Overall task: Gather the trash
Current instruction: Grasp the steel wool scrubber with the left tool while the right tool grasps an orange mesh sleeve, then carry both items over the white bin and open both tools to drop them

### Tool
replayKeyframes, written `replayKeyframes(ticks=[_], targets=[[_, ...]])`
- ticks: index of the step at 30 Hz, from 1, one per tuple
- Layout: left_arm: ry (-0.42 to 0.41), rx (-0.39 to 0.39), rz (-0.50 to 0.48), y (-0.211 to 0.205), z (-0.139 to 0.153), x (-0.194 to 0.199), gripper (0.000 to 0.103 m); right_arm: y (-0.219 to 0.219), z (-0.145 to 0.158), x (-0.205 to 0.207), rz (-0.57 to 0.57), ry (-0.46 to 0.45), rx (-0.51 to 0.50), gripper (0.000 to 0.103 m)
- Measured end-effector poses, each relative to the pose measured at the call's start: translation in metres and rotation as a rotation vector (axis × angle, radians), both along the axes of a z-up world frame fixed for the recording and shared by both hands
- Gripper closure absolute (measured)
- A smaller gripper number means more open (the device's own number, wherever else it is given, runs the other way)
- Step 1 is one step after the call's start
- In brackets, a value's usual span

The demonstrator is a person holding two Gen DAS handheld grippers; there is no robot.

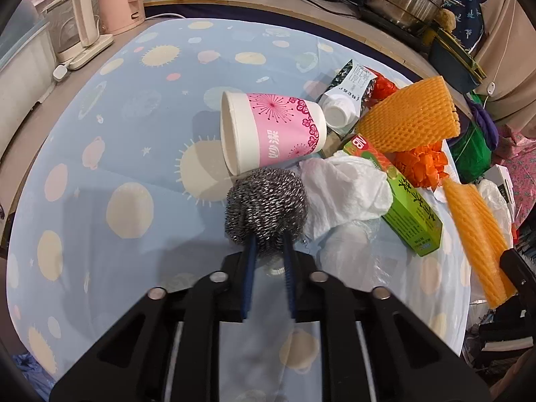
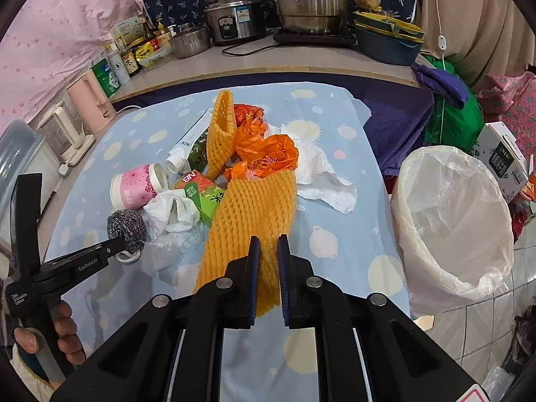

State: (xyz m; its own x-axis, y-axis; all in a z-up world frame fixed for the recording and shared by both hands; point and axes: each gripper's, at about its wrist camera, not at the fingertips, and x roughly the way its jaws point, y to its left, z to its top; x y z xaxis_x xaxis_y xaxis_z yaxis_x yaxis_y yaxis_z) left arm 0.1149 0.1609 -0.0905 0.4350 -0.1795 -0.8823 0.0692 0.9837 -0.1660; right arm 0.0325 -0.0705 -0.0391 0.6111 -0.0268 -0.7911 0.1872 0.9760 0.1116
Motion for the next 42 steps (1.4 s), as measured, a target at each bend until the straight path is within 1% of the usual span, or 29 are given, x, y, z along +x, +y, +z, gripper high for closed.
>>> replayKeyframes(ticks=[4, 6, 7, 8, 10, 11, 13, 15, 16, 17, 18, 23, 27, 32, 35, 38, 42], targets=[[0.001, -0.014, 0.007, 0.006, 0.003, -0.009, 0.094, -0.01, 0.008, -0.015, -0.02, -0.017, 0.005, 0.093], [-0.002, -0.041, 0.01, 0.01, 0.004, -0.013, 0.088, -0.015, 0.011, -0.021, -0.032, -0.025, 0.011, 0.093], [0.003, -0.058, 0.008, 0.012, 0.003, -0.013, 0.078, -0.017, 0.013, -0.023, -0.038, -0.029, 0.014, 0.093], [0.007, -0.063, 0.011, 0.012, 0.003, -0.013, 0.062, -0.019, 0.014, -0.025, -0.044, -0.031, 0.016, 0.093], [-0.008, -0.067, 0.032, 0.015, 0.003, -0.011, 0.045, -0.023, 0.017, -0.028, -0.053, -0.035, 0.023, 0.093], [-0.013, -0.06, 0.04, 0.014, 0.003, -0.009, 0.042, -0.024, 0.018, -0.03, -0.056, -0.04, 0.023, 0.093], [-0.012, -0.05, 0.044, 0.013, 0.002, -0.003, 0.041, -0.025, 0.021, -0.032, -0.062, -0.047, 0.022, 0.093], [-0.009, -0.023, 0.046, 0.01, -0.003, 0.005, 0.041, -0.027, 0.024, -0.033, -0.068, -0.052, 0.022, 0.093], [0.004, -0.009, 0.04, 0.008, -0.007, 0.008, 0.043, -0.028, 0.025, -0.033, -0.07, -0.054, 0.022, 0.093], [0.017, -0.01, 0.032, 0.007, -0.01, 0.011, 0.05, -0.029, 0.026, -0.033, -0.074, -0.056, 0.023, 0.093], [0.026, -0.017, 0.022, 0.007, -0.012, 0.011, 0.051, -0.03, 0.027, -0.034, -0.077, -0.058, 0.023, 0.093], [0.007, -0.016, 0.003, 0.004, -0.004, 0.0, 0.057, -0.041, 0.037, -0.04, -0.105, -0.082, 0.021, 0.093], [-0.019, -0.014, -0.008, 0.003, 0.013, -0.016, 0.058, -0.055, 0.048, -0.047, -0.139, -0.114, 0.014, 0.093], [-0.073, -0.034, -0.06, -0.011, 0.051, -0.038, 0.058, -0.089, 0.057, -0.063, -0.228, -0.143, 0.005, 0.093], [-0.118, -0.049, -0.126, -0.037, 0.078, -0.049, 0.058, -0.118, 0.058, -0.072, -0.302, -0.146, 0.008, 0.093], [-0.15, -0.07, -0.209, -0.069, 0.1, -0.056, 0.058, -0.148, 0.052, -0.077, -0.365, -0.117, 0.012, 0.093], [-0.189, -0.089, -0.352, -0.136, 0.121, -0.064, 0.058, -0.184, 0.035, -0.077, -0.425, -0.061, 0.038, 0.092]])
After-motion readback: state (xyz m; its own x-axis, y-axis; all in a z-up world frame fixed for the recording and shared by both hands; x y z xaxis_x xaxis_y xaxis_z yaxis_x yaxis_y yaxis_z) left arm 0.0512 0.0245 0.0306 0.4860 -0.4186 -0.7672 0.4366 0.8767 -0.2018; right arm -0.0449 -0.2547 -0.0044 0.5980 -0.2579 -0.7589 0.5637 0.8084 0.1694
